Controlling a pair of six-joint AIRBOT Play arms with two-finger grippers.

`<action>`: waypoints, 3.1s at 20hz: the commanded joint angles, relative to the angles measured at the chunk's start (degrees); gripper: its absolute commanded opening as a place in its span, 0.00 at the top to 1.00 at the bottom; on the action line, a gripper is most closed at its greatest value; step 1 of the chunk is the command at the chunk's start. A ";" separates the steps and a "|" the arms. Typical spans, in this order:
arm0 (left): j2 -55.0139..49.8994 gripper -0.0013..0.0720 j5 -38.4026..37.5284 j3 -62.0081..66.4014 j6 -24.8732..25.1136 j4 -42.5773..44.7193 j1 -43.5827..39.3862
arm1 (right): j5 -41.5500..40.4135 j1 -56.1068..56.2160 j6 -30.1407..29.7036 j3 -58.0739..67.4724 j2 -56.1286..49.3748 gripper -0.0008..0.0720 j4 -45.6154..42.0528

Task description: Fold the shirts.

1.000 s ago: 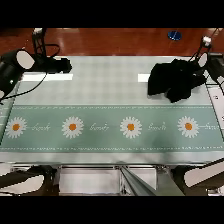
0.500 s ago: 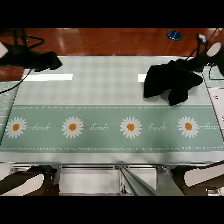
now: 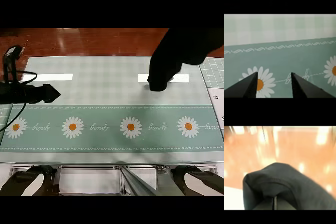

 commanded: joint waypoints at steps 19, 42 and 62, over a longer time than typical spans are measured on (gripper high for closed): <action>3.04 0.29 -0.92 -1.09 5.05 -0.17 8.92 | -22.84 44.33 5.99 -44.70 -15.47 0.42 28.41; -21.16 0.29 11.15 -29.35 22.36 -38.32 7.67 | 6.21 -10.58 9.09 -84.67 28.98 0.43 15.82; -29.92 0.96 13.55 -19.10 22.97 -38.05 3.74 | -12.31 16.52 -3.23 -72.30 -9.70 0.44 37.75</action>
